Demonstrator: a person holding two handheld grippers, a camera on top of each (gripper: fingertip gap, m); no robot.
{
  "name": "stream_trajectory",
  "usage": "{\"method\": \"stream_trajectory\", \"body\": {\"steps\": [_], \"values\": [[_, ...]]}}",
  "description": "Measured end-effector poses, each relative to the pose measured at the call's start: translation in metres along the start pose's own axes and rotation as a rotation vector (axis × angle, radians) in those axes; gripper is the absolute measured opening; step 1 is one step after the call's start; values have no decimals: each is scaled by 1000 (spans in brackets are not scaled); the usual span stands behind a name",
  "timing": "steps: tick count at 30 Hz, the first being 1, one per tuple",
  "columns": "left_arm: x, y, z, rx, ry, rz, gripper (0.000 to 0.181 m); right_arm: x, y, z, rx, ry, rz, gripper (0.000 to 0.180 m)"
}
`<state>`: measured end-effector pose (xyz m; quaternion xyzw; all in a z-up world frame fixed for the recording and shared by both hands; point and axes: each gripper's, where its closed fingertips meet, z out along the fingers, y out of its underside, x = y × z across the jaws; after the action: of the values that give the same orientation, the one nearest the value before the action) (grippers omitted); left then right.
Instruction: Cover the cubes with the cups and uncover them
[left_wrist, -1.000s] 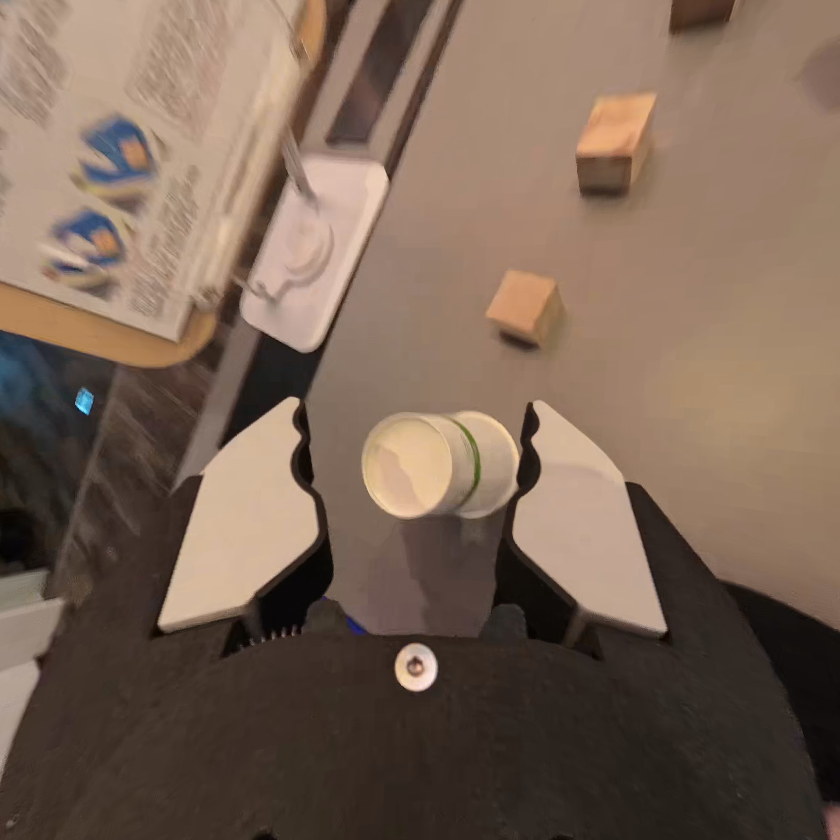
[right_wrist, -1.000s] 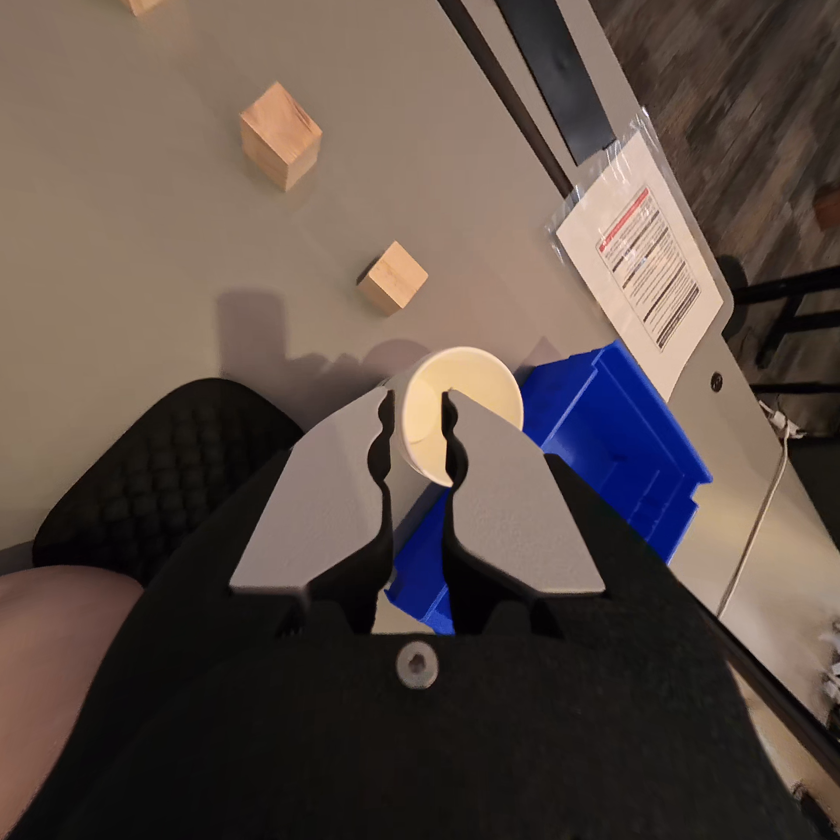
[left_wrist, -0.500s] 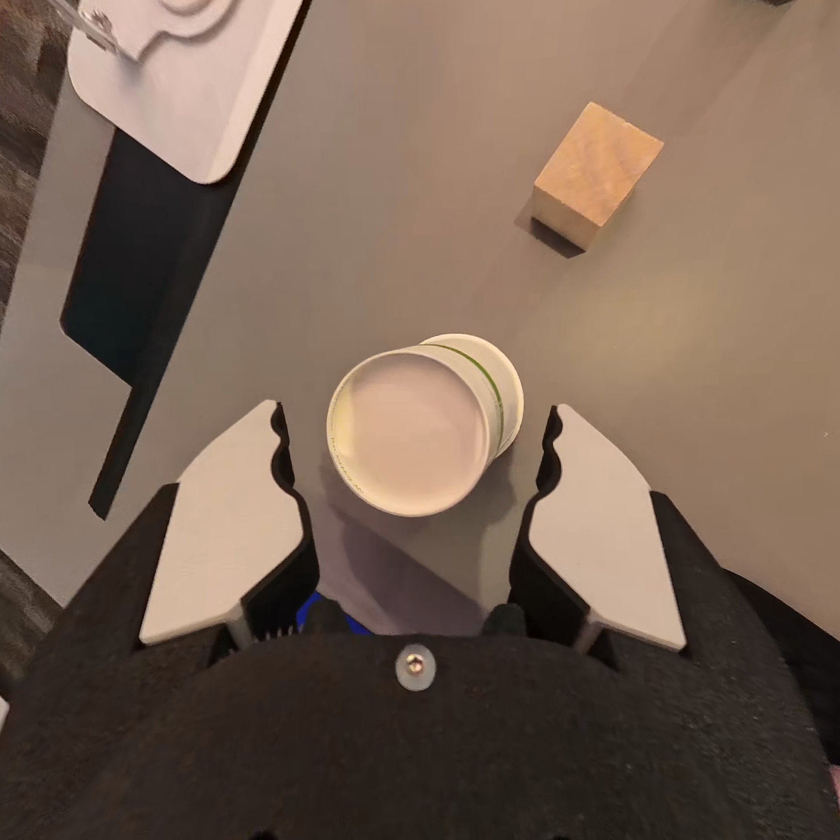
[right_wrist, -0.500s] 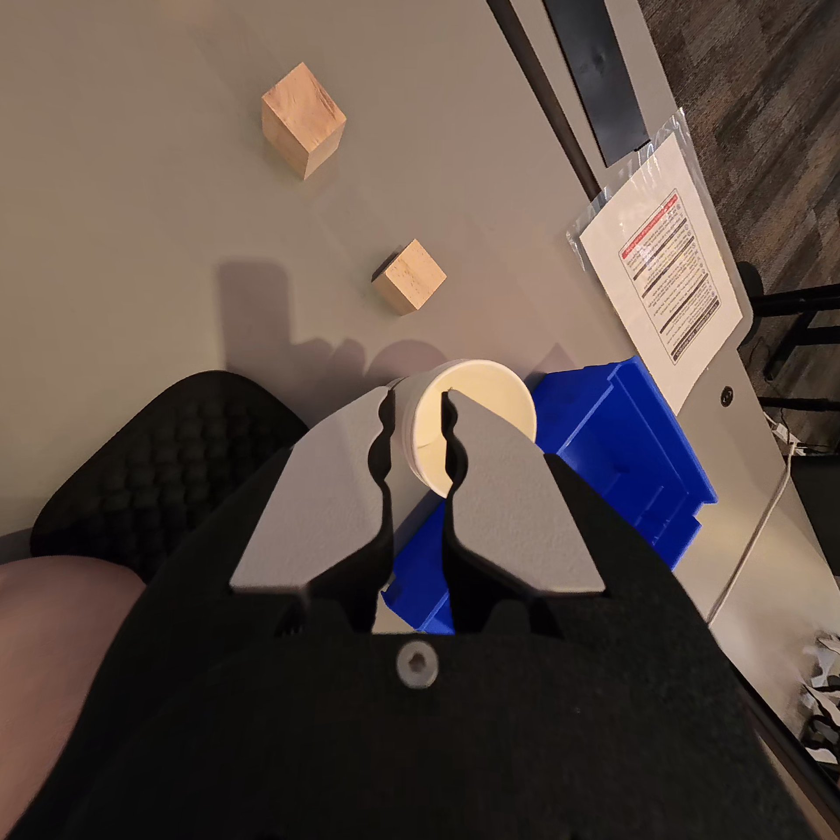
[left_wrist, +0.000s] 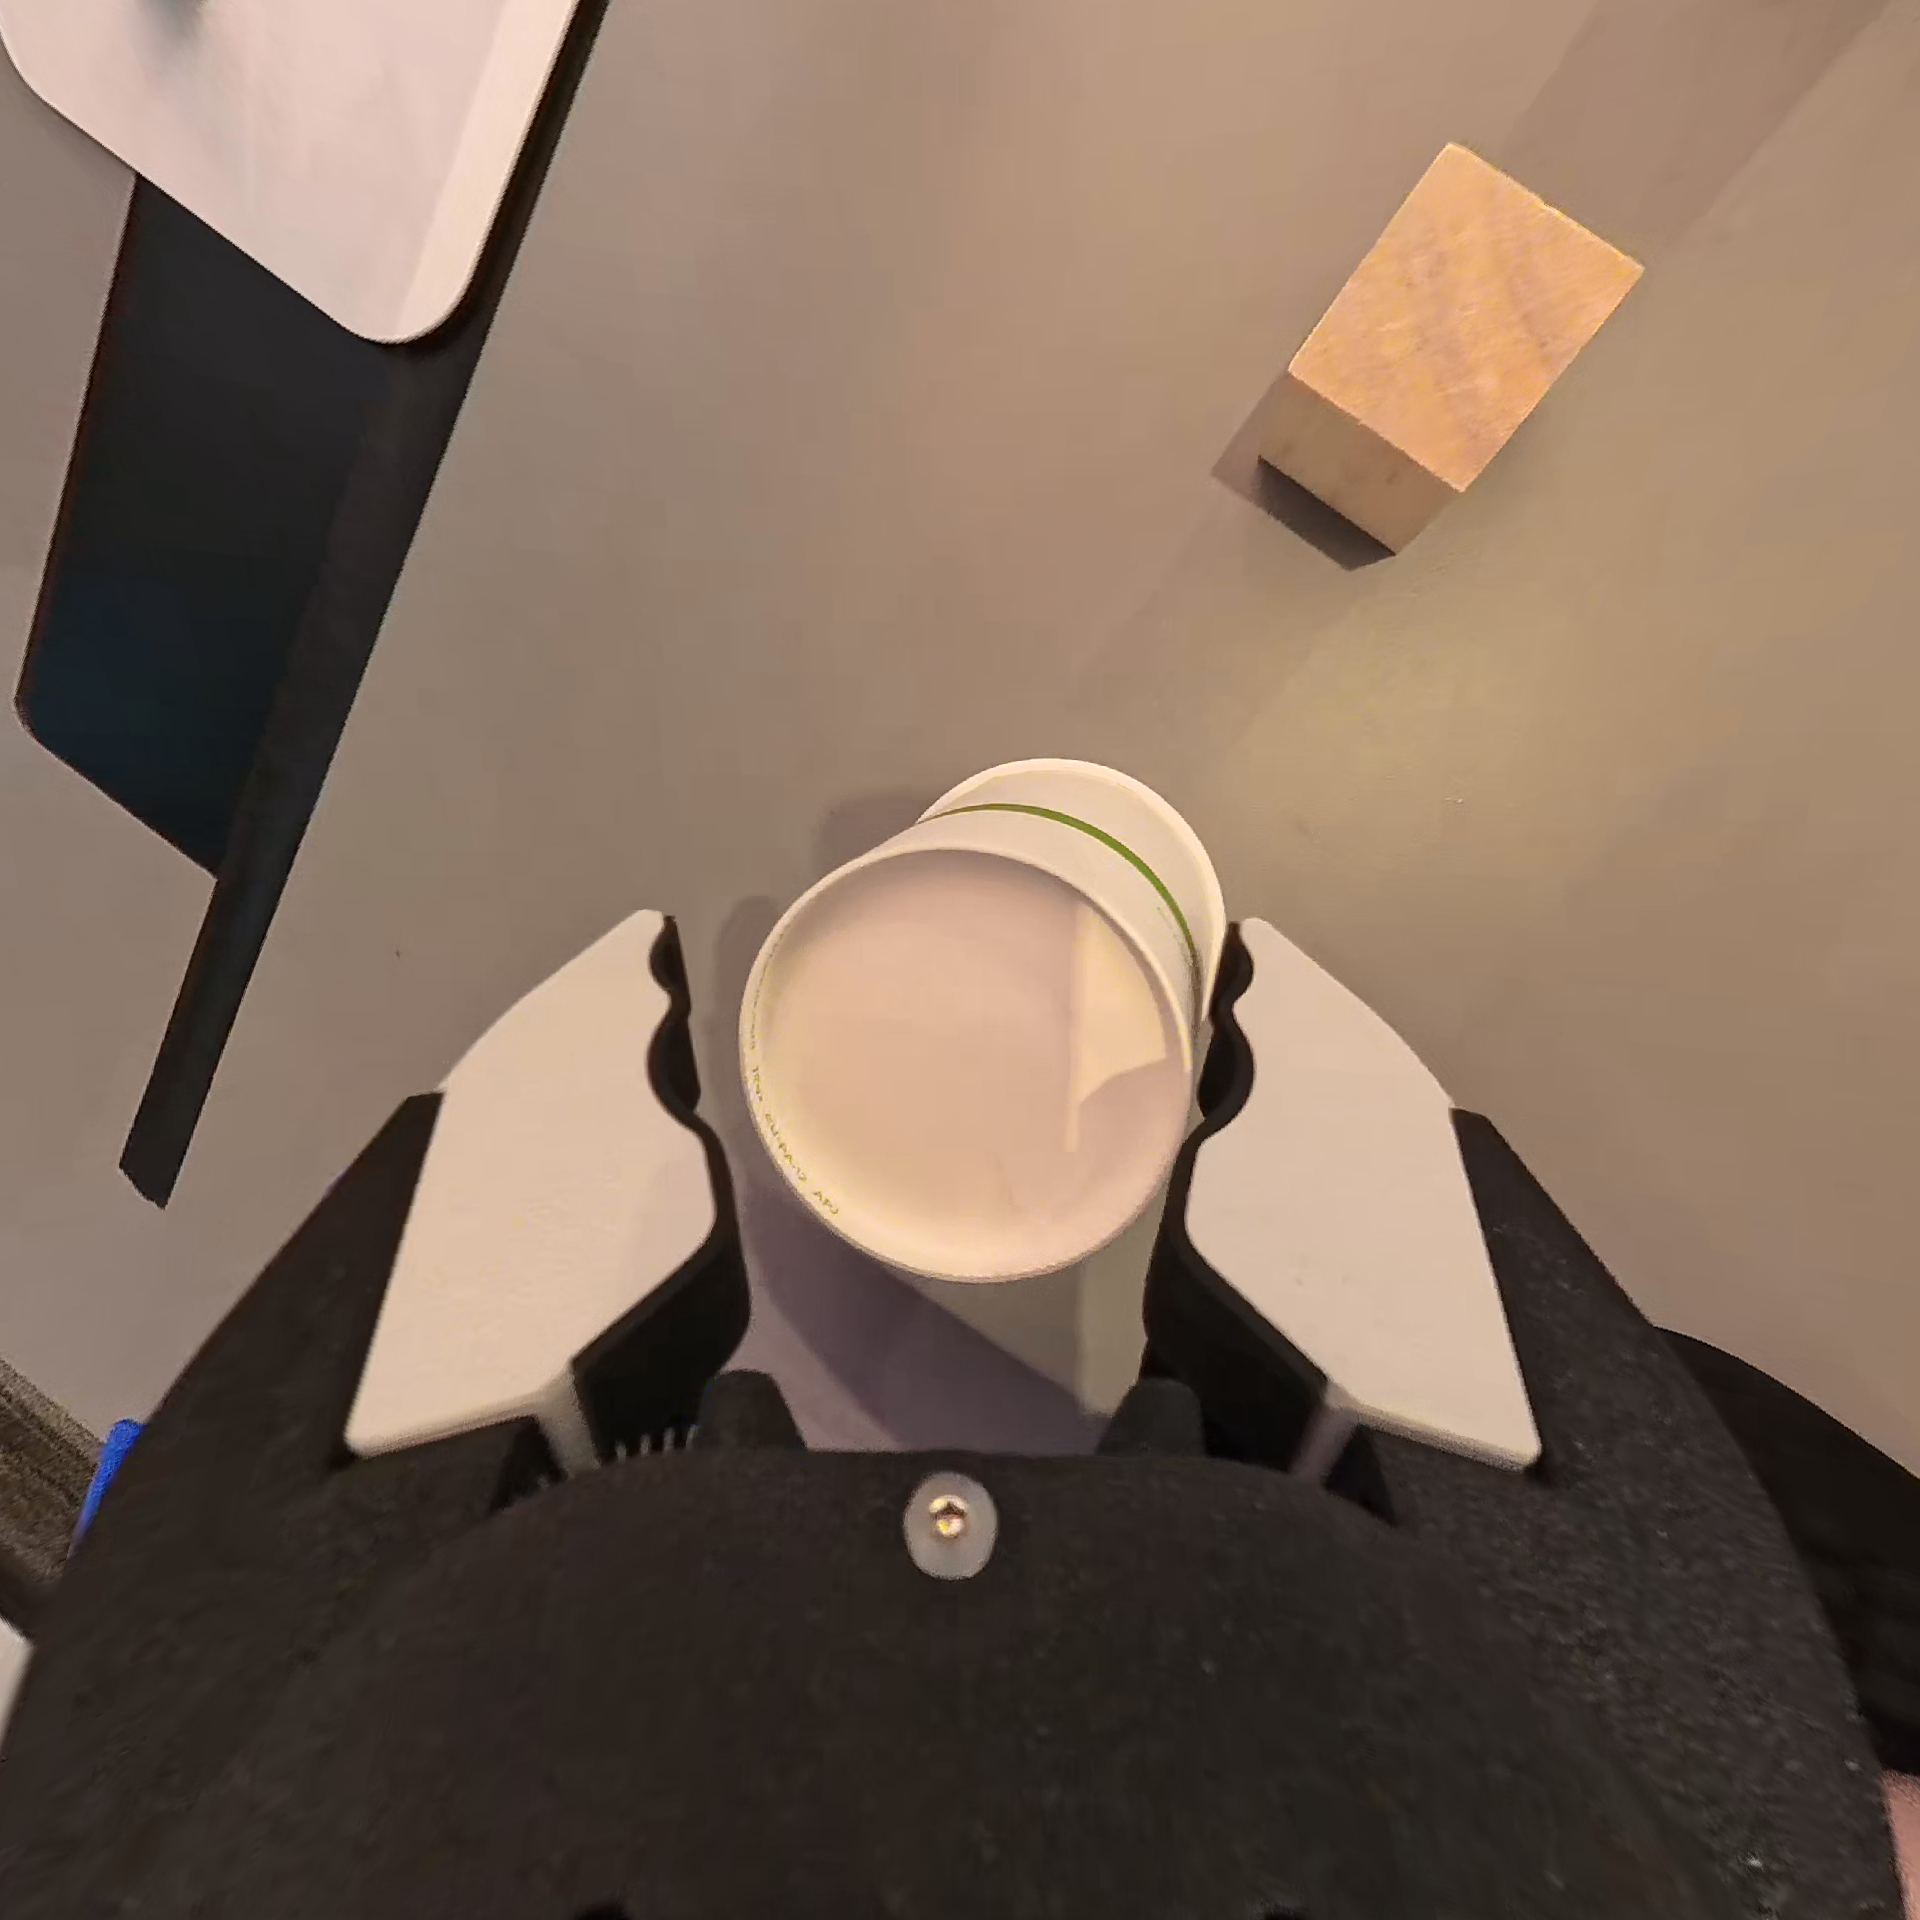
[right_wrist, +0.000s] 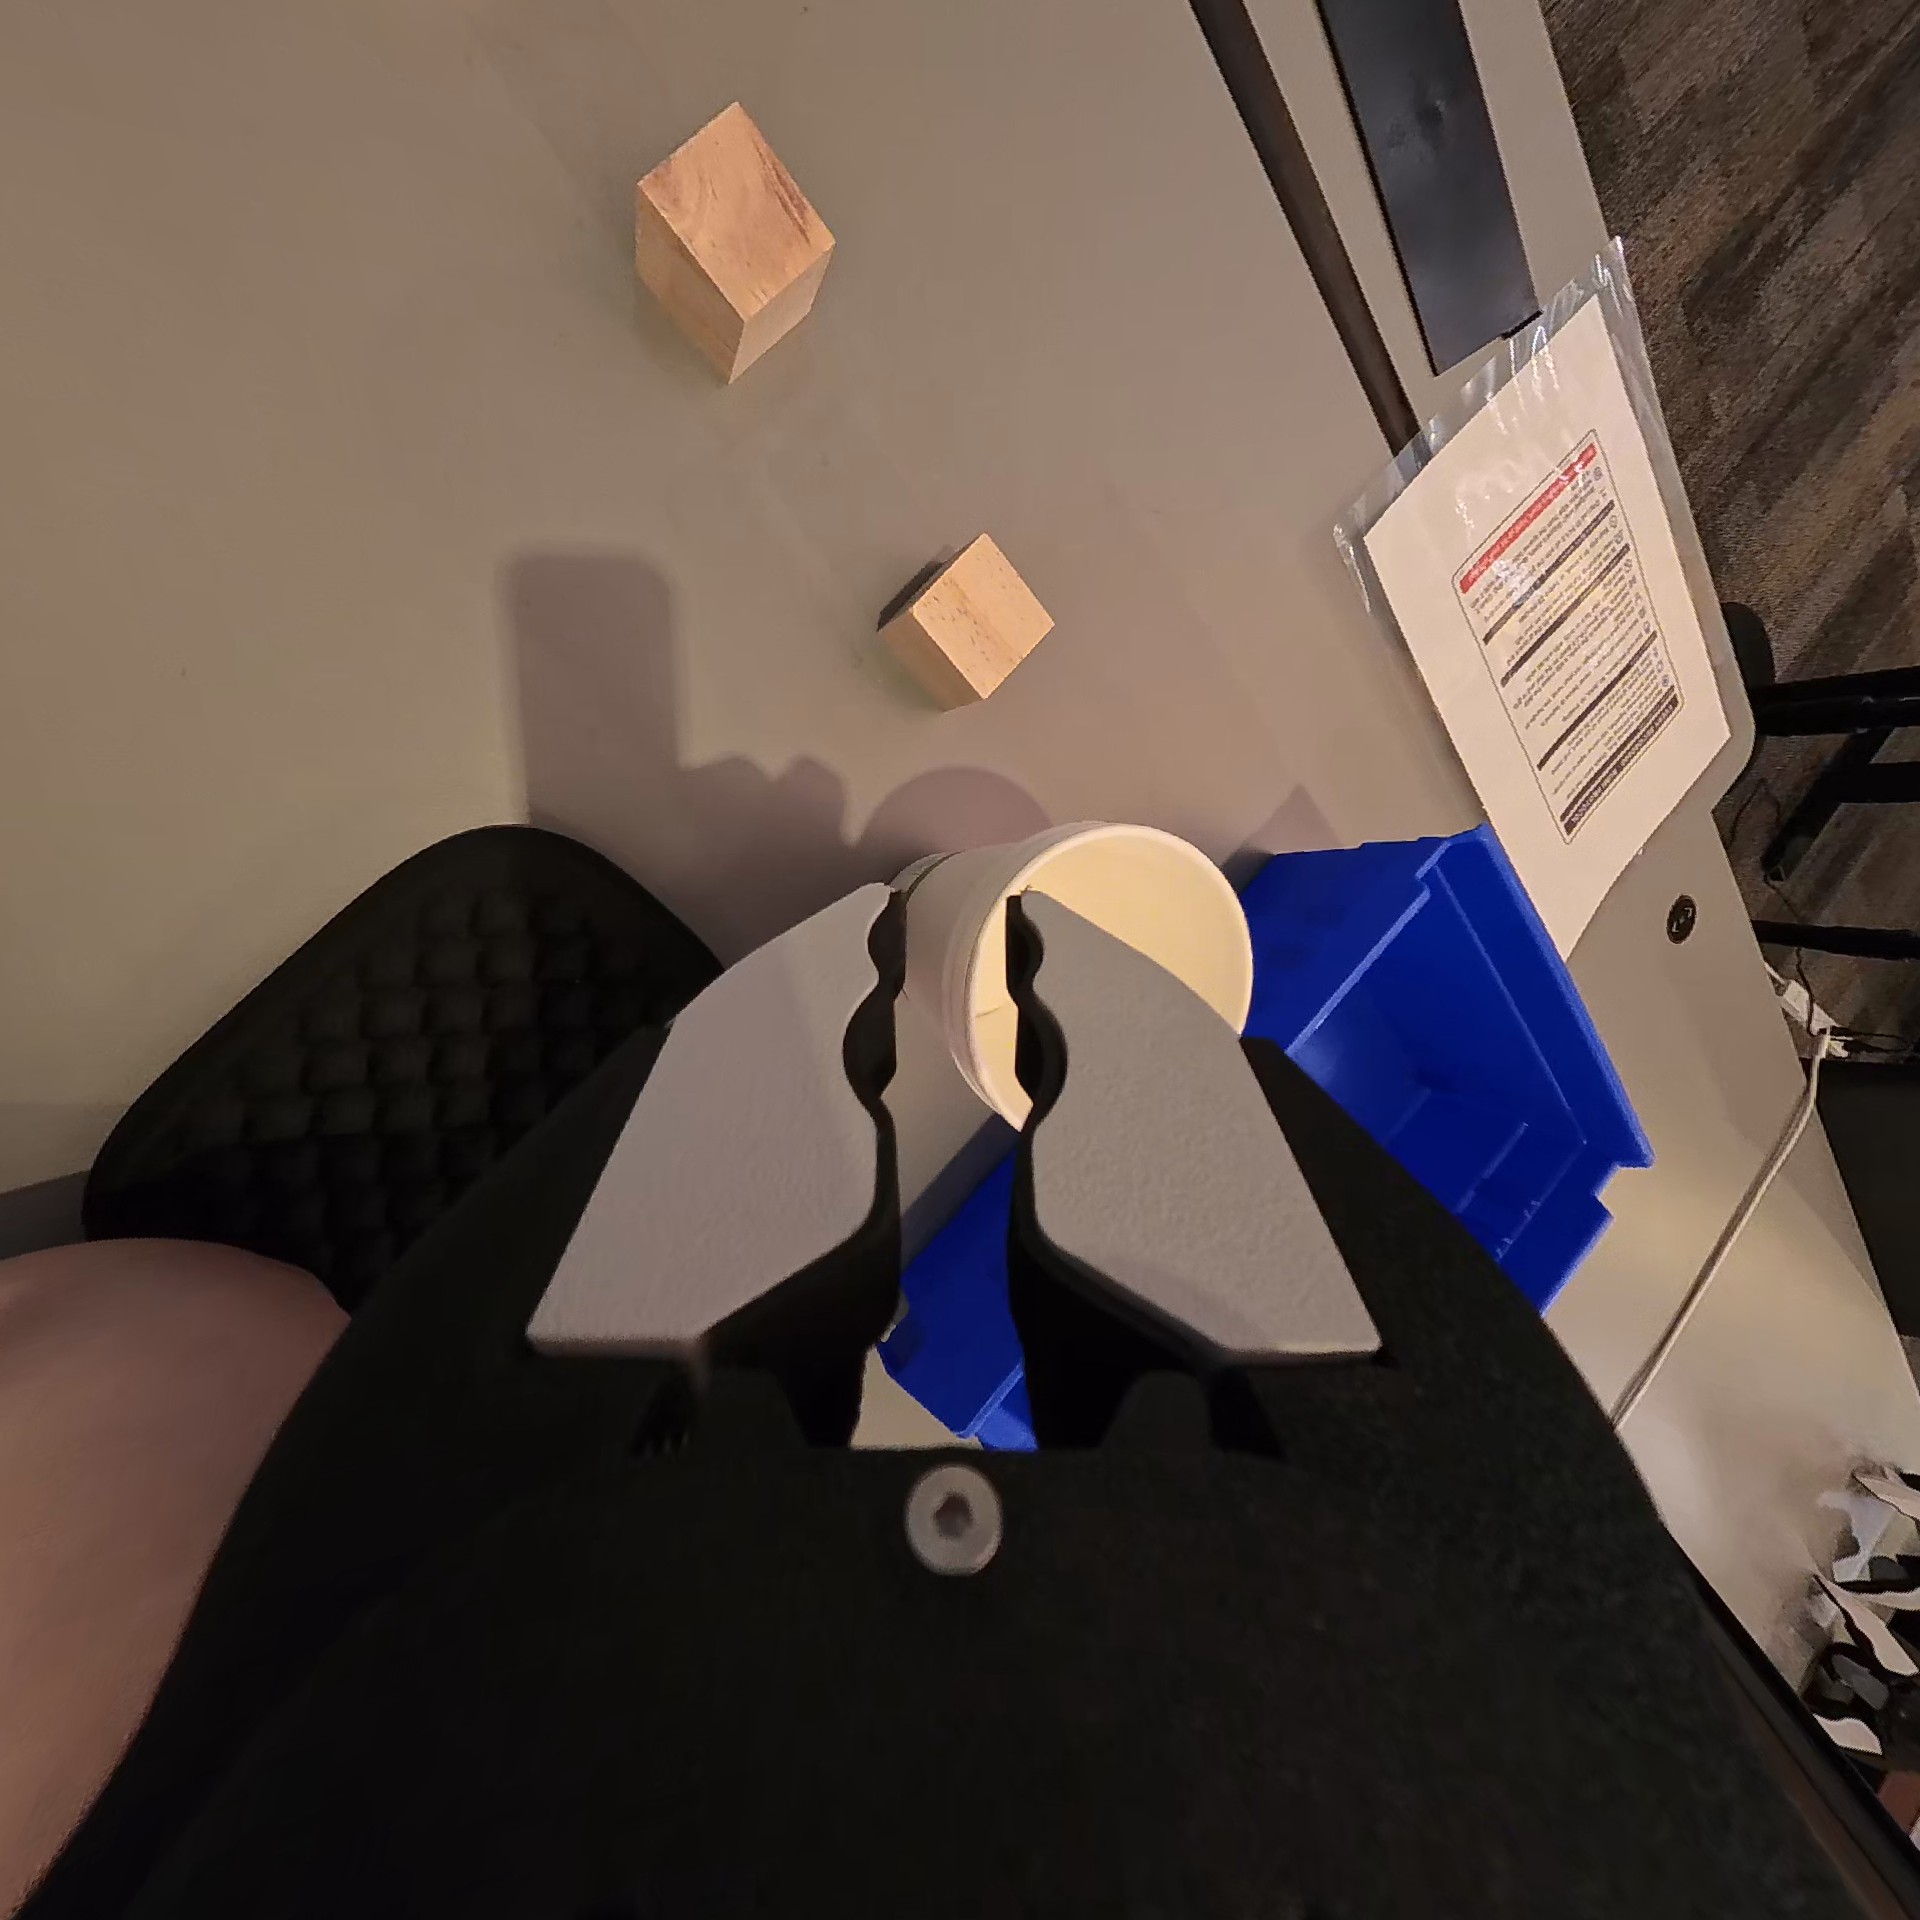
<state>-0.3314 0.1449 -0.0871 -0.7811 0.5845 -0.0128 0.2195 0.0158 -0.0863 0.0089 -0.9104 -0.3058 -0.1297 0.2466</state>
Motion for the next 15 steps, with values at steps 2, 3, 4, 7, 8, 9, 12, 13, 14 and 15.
{"method": "stream_trajectory", "body": {"steps": [2,3,4,7,8,9,12,13,14,15], "values": [[-1,1,0,-3,0,-10,90,-1,0,0,-2,-5,-2,18],[-1,1,-1,-5,4,-15,86,-2,0,1,-4,-8,-3,18],[0,1,-1,-4,8,-20,84,-2,1,1,-7,-9,-6,18],[0,2,-2,-12,11,-25,83,-3,1,1,-7,-13,-8,18],[0,3,-2,-15,9,-24,83,-3,1,2,-8,-14,-9,18],[0,3,-3,-18,7,-23,83,-3,1,2,-10,-16,-10,18],[0,3,-2,-21,5,-20,82,-5,2,3,-21,-25,-14,18],[0,3,-2,-24,7,-20,82,-5,3,4,-24,-25,-14,18],[-1,2,-2,-28,8,-22,82,-5,3,4,-26,-25,-13,18],[-1,2,-2,-33,9,-28,82,-5,3,4,-26,-26,-11,18]]}}
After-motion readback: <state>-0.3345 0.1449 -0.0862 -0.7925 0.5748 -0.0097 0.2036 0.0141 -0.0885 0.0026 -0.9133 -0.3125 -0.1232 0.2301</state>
